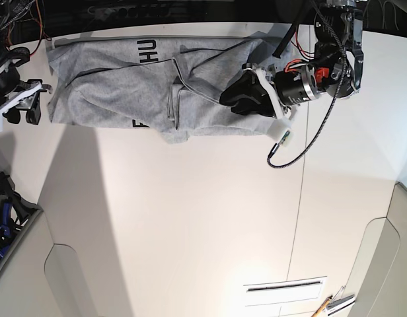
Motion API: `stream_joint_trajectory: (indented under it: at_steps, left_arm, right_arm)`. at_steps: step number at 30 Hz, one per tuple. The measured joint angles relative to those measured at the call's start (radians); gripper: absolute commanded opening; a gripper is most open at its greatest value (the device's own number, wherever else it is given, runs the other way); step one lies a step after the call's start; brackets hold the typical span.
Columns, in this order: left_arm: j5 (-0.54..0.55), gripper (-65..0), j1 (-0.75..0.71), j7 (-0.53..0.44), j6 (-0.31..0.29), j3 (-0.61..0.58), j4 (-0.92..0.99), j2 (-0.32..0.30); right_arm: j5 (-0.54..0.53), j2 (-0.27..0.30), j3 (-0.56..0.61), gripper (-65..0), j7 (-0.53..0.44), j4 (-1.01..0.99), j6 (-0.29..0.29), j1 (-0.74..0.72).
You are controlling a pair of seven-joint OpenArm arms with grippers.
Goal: Fold the T-shirt properly
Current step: 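Fold the hem corner inward with the left gripper and press it flat, then grasp the strip's hem end with the left gripper and fold it toward the collar end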
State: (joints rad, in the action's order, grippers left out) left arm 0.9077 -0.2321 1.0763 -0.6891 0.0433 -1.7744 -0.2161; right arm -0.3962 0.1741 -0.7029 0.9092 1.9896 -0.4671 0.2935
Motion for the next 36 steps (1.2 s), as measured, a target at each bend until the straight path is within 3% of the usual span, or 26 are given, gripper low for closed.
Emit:
stream_joint_trajectory:
  at_steps: [6, 10, 15, 20, 36]
  left_arm:
    - [-0.093, -35.7, 0.000, -0.031, 0.000, 0.000, 0.000, 0.000]
    - [-0.087, -36.8, 0.000, -0.031, 0.000, 0.000, 0.000, 0.000]
    - [0.031, -53.9, 0.000, -0.003, 0.000, 0.000, 0.000, 0.000]
    - [0.130, -64.6, 0.000, 0.072, 0.000, 0.000, 0.000, 0.000]
    - [0.439, -65.0, 0.000, 0.267, 0.000, 0.000, 0.000, 0.000]
  right_arm:
    - [0.000, 0.000, 0.000, -36.4, 0.000, 0.000, 0.000, 0.000]
    - [0.000, 0.000, 0.000, -36.4, 0.000, 0.000, 0.000, 0.000]
    - [0.000, 0.000, 0.000, -36.4, 0.000, 0.000, 0.000, 0.000]
    - [0.000, 0.000, 0.000, -36.4, 0.000, 0.000, 0.000, 0.000]
    - [0.000, 0.000, 0.000, -36.4, 0.000, 0.000, 0.000, 0.000]
